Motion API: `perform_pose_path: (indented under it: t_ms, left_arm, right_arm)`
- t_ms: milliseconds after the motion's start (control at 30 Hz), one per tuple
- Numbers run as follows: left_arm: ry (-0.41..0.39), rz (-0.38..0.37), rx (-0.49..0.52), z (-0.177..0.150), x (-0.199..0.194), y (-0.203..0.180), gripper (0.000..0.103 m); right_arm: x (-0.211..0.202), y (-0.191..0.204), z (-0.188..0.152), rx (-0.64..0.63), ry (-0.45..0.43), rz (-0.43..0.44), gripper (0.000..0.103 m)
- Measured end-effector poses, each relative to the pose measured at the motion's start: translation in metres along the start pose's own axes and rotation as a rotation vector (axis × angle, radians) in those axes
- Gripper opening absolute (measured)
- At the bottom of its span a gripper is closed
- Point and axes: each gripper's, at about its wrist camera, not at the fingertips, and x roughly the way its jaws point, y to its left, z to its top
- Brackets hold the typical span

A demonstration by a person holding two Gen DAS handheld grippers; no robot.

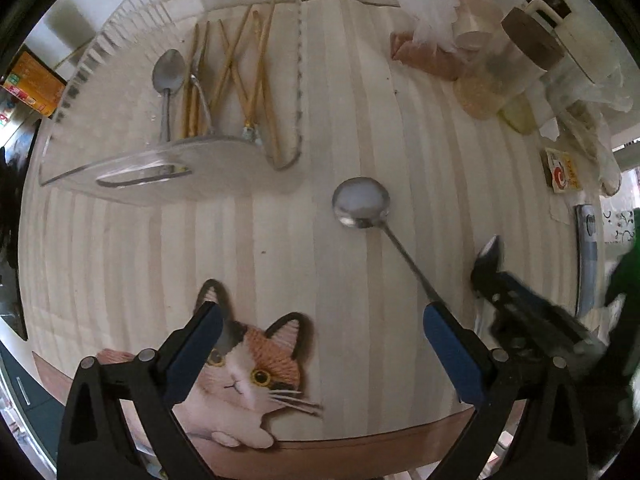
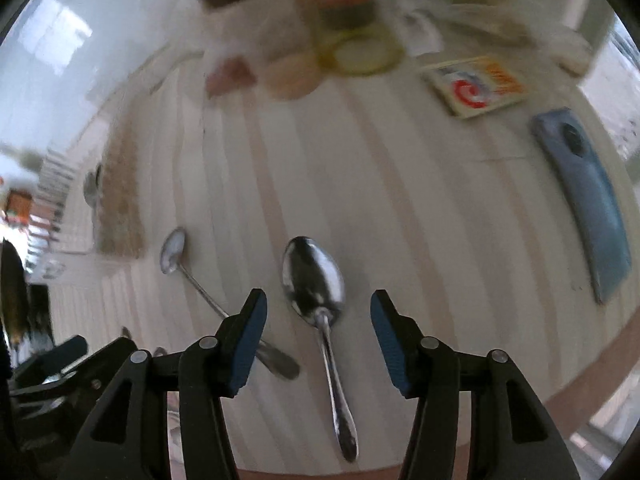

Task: Organize utensils
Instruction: 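Grasp a steel spoon with the left tool while the right tool grasps another spoon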

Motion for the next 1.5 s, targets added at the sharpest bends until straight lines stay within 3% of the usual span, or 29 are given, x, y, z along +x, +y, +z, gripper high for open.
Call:
perform_pose_path:
  t_ms: [33,100,133,300,400,467,567,667,733,1033,1200,1300,1433,1500]
  left_arm:
    - [0.003,-0.001,0.000,0.001,0.002,-0.003,0.102]
    - [0.019,-0.015,-0.007,0.005,0.006,-0.011,0.102]
    - [0.034,-0.036,-0.020,0.007,0.010,-0.015,0.102]
    - [0.083,-0.079,-0.052,0.011,0.029,-0.039,0.090]
    - [0.099,-0.075,-0.055,0.013,0.041,-0.054,0.070]
    - [0.099,-0.048,-0.046,0.016,0.049,-0.063,0.044]
    - [0.075,-0.017,-0.024,0.017,0.053,-0.070,0.015]
    - [0.058,-0.012,0.003,0.011,0.052,-0.071,0.007]
    - [0.053,-0.017,0.019,0.003,0.051,-0.069,0.004]
    - [0.068,-0.013,0.066,-0.058,0.040,-0.022,0.003]
    - [0.100,-0.045,-0.004,-0.086,0.036,0.022,0.004]
    - [0.109,-0.078,-0.029,-0.095,0.038,0.049,0.004]
    - [0.126,-0.144,-0.048,-0.100,0.038,0.067,0.004]
    - [0.133,-0.171,-0.051,-0.086,0.041,0.074,0.004]
  right_arm:
    - [0.007,0.004,0.001,-0.027,0.013,-0.011,0.027]
    - [0.013,0.008,0.001,-0.076,0.005,-0.087,0.005]
    - [0.014,0.006,0.001,-0.084,0.010,-0.115,0.000]
    - [0.007,-0.035,0.005,0.001,0.011,-0.148,0.000]
    - [0.002,-0.061,0.005,0.036,0.021,-0.163,0.000]
    - [-0.002,-0.079,0.004,0.086,0.025,-0.133,0.000]
    - [-0.007,-0.098,-0.001,0.148,0.026,-0.070,0.000]
    - [-0.013,-0.107,-0.008,0.172,0.023,-0.022,0.004]
    - [-0.017,-0.104,-0.011,0.170,0.018,0.011,0.010]
    - [-0.004,-0.034,-0.017,0.000,0.055,0.093,0.014]
    - [0.015,0.010,-0.021,-0.137,0.112,-0.002,0.014]
    - [0.016,0.023,-0.023,-0.168,0.096,-0.080,0.007]
    - [0.019,0.035,-0.038,-0.175,0.147,-0.061,0.007]
    - [0.020,0.040,-0.052,-0.189,0.172,-0.050,0.006]
